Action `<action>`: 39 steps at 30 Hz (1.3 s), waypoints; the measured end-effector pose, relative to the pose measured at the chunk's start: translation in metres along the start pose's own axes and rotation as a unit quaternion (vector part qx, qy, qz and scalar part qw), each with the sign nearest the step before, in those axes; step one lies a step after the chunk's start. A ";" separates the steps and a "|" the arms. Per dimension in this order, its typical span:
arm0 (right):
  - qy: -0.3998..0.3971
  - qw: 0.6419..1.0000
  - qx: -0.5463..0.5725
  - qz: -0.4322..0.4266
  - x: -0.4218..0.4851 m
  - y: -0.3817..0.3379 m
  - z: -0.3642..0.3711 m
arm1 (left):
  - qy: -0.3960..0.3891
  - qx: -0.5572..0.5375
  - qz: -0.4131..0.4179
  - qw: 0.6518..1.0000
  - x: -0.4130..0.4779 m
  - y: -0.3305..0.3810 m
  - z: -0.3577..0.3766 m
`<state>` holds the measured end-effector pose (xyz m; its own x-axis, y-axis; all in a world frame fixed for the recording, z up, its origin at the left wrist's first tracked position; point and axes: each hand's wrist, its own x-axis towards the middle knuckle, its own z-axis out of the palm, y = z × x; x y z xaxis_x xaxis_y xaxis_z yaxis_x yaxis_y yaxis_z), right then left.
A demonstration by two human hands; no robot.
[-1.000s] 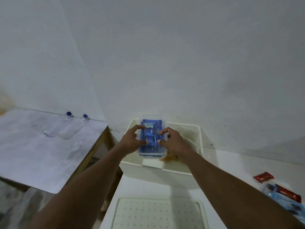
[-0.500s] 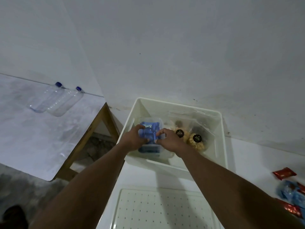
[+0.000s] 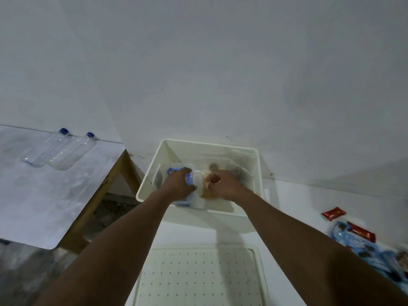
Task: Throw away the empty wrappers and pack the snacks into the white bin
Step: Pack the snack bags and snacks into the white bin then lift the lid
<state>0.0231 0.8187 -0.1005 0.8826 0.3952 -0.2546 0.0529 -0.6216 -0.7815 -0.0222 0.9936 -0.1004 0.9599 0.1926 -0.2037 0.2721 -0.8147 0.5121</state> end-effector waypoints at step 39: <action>0.064 0.932 -0.356 0.041 -0.235 0.519 -0.242 | -0.173 0.246 0.259 0.918 -0.077 0.318 0.456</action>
<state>-0.0441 0.2399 -0.3085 0.9432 0.2718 -0.1910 0.2395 -0.9548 -0.1761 -0.0401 0.4709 -0.3025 0.8502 -0.4061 -0.3350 -0.3595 -0.9127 0.1942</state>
